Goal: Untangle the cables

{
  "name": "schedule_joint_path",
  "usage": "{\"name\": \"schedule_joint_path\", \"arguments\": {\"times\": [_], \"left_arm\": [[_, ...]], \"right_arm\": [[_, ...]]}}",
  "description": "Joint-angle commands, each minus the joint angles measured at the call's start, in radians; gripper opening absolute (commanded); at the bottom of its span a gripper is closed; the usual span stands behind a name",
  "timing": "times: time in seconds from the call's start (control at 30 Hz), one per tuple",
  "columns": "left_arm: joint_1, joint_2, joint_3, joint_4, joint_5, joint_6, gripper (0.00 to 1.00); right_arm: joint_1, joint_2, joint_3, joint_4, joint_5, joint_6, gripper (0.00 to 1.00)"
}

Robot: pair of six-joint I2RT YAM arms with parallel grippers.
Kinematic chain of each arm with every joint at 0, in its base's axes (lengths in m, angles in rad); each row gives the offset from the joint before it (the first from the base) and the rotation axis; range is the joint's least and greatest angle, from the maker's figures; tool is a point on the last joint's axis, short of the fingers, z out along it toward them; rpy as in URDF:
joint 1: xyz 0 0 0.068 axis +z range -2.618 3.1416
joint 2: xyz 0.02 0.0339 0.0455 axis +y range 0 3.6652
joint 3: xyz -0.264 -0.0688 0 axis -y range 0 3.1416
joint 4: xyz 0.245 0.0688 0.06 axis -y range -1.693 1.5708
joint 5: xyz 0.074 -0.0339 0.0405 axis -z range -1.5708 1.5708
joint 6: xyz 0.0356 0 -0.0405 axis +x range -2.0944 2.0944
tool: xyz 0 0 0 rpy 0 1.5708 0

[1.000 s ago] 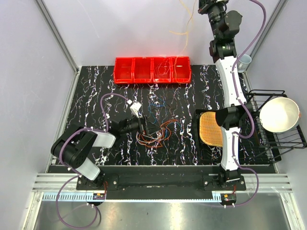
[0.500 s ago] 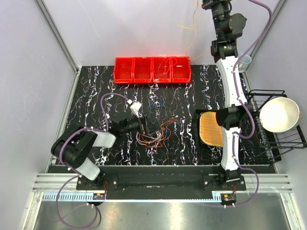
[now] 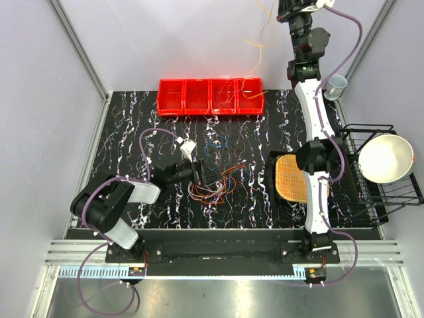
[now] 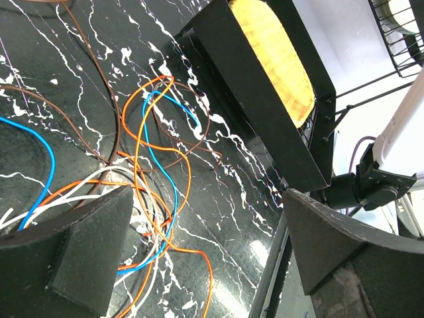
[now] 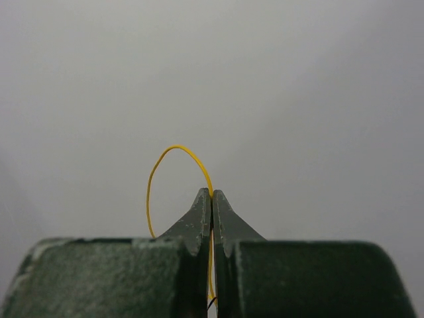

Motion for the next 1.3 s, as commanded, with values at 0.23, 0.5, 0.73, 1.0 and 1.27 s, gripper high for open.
{"name": "schedule_joint_path", "arguments": {"times": [0.23, 0.5, 0.73, 1.0, 1.27], "left_arm": [[-0.005, 0.013, 0.044, 0.018, -0.008, 0.023, 0.96], [-0.005, 0.014, 0.047, 0.013, -0.007, 0.024, 0.96], [-0.005, 0.007, 0.04, 0.019, -0.005, 0.026, 0.96], [-0.007, 0.001, 0.034, 0.024, -0.005, 0.026, 0.95], [-0.005, -0.002, 0.031, 0.027, -0.005, 0.027, 0.95]], "right_arm": [[-0.013, 0.105, -0.004, 0.032, -0.001, 0.003, 0.0], [-0.024, -0.013, -0.268, 0.074, -0.011, 0.059, 0.0], [-0.025, -0.129, -0.579, 0.143, -0.002, 0.098, 0.0], [-0.027, -0.237, -0.808, 0.198, 0.012, 0.12, 0.0], [-0.025, -0.234, -0.894, 0.207, -0.004, 0.171, 0.0]]}}
